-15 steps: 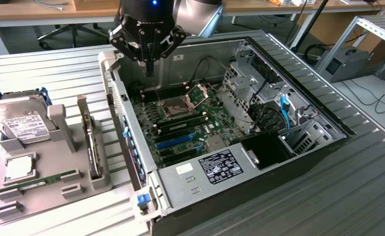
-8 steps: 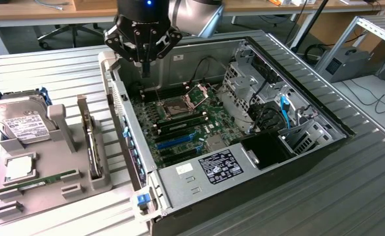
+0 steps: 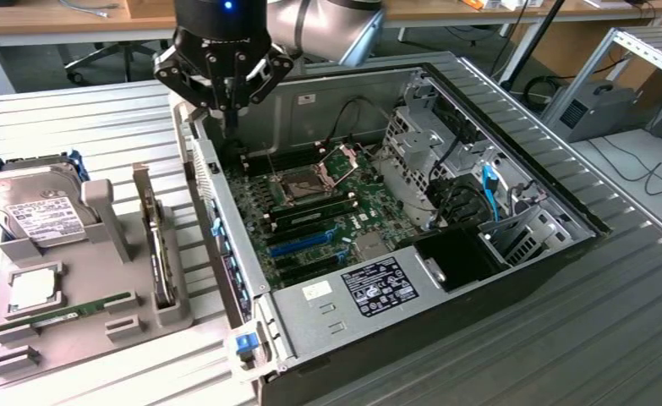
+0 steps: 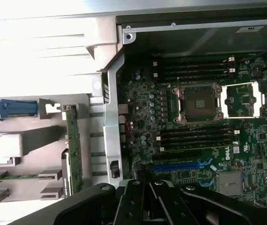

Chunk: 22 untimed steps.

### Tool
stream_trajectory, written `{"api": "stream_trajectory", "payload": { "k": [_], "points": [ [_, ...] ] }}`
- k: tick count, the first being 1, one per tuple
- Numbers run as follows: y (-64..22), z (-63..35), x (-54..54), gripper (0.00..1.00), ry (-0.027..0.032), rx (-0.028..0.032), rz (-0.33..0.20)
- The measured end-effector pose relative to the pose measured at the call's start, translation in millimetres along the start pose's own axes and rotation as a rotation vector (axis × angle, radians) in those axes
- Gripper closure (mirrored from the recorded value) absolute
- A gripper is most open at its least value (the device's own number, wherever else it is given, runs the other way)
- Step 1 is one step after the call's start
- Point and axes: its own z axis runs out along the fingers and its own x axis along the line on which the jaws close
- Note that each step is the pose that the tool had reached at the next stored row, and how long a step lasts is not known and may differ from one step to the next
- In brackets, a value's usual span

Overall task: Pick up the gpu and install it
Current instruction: 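Reach for the gpu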

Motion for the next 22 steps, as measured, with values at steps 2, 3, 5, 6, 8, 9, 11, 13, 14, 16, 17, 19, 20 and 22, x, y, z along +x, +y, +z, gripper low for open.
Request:
{"api": "stream_trajectory", "payload": {
  "k": [2,3,5,6,8,9,11,13,14,16,17,19,20,22],
  "points": [
    [-0.3,-0.2,5.4,0.89,0.0001,0.0001,0.0],
    [-0.5,-0.3,8.6,0.89,0.0001,0.0001,0.0],
    [-1.1,-0.5,17.3,0.89,0.0,0.0,0.0],
    [-1.3,-0.6,21.1,0.89,0.0,0.0,0.0],
    [-1.7,-0.8,27.7,0.89,0.0,0.0001,0.0],
    [-1.8,-0.9,30.3,0.89,0.0001,0.0001,0.0],
    [-2.1,-1.0,35.6,0.89,0.0,0.0,0.0],
    [-2.3,-1.1,40.5,0.89,0.0,0.0,0.0],
    [-2.4,-1.2,42.9,0.89,0.0,0.0,0.0],
    [-2.6,-1.4,50.4,0.89,0.0,0.0,0.0],
    [-2.6,-1.4,52.9,0.89,0.0,-0.0001,0.0],
    [-2.6,-1.6,59.5,0.89,0.0,0.0001,0.0],
    [-2.7,-1.7,62.7,0.89,0.0,0.0001,0.0],
    [-2.8,-1.8,67.1,0.89,0.0,0.0001,0.0]
  ]
}}
